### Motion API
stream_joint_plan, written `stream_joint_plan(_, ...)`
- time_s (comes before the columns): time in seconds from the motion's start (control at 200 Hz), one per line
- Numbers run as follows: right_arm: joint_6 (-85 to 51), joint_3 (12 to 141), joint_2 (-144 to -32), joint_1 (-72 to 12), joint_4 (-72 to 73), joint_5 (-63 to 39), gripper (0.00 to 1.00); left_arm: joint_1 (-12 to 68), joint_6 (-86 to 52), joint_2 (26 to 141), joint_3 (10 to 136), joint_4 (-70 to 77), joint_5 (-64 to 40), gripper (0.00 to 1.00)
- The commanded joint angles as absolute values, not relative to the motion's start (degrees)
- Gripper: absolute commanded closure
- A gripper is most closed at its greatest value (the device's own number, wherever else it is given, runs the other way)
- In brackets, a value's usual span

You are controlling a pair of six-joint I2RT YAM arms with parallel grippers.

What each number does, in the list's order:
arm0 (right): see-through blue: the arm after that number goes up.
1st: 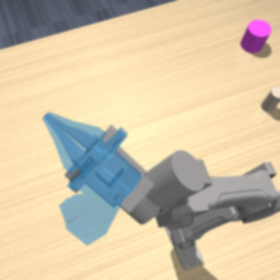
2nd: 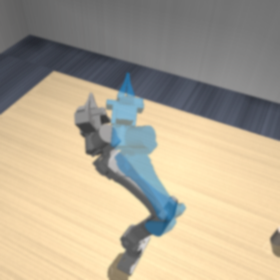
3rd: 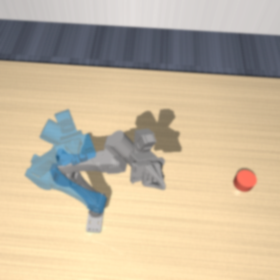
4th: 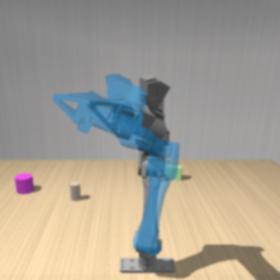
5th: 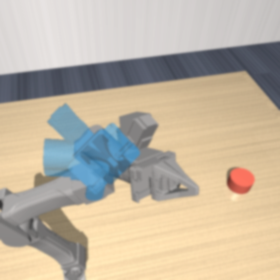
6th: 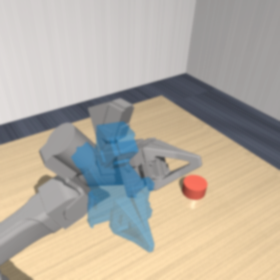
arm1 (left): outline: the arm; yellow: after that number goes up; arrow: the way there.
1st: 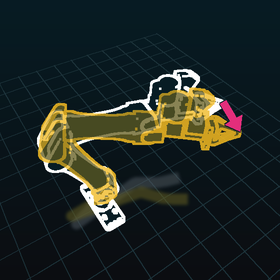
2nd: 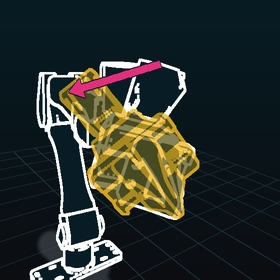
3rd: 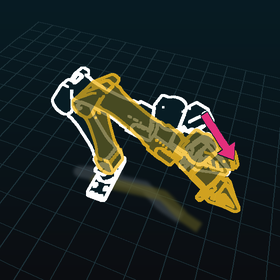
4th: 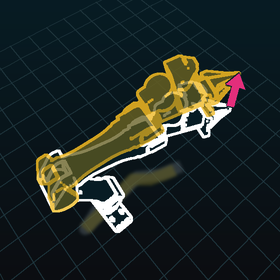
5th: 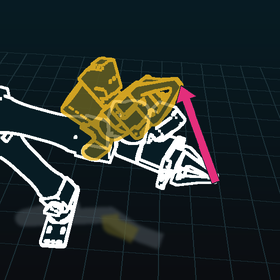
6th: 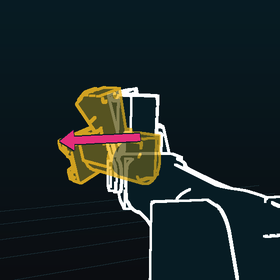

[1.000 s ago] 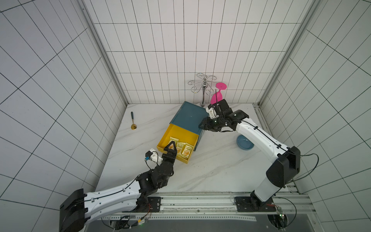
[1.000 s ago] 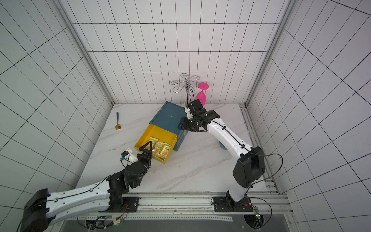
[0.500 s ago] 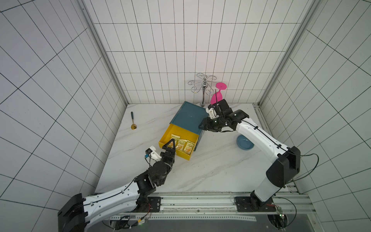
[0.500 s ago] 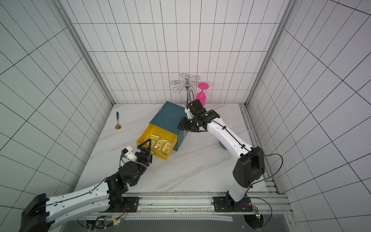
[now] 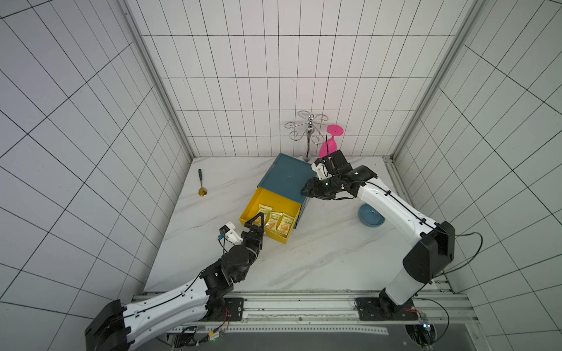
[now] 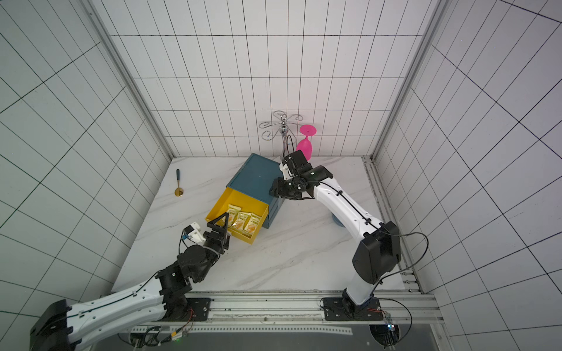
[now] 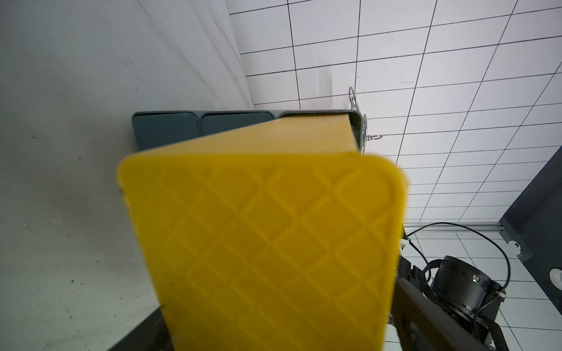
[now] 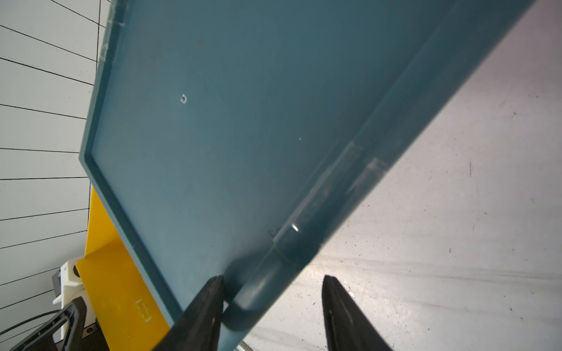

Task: Take the cookies out of the drawer
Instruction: Adjust the drawer in the storage box, then pick up the cookie from the drawer.

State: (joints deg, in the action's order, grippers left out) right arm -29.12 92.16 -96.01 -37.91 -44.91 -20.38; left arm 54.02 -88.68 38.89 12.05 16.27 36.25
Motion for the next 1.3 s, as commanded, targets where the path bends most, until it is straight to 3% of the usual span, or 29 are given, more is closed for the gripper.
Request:
stream_joint_plan(0.0,-27.85,93.08,-97.12,-38.32,-51.47,-19.79,0.45,53.2,-88.72,37.21,11.54,11.18,34.04,0.02)
stream_joint_plan(0.57,-27.51,93.34,-97.12,-38.32,-51.93,-19.78,0.45,51.79,-87.89,31.21,12.59,1.85,31.38,0.02)
stream_joint_plan(0.865,-27.25,93.68,-96.77,-37.97,-52.29,-19.6,0.44,51.15,-85.76,15.64,17.14,-20.6,31.26,0.02)
stream_joint_plan(1.055,-27.24,94.39,-96.82,-37.58,-52.69,-19.55,0.43,51.15,-80.79,6.95,27.16,-38.89,33.73,0.02)
stream_joint_plan(1.16,-27.42,94.83,-96.94,-37.27,-52.96,-19.36,0.42,51.15,-74.43,12.74,37.34,-44.59,33.38,0.02)
stream_joint_plan(1.3,-27.2,95.7,-97.36,-37.01,-53.63,-19.35,0.42,51.15,-62.8,34.32,59.64,-56.28,28.58,0.02)
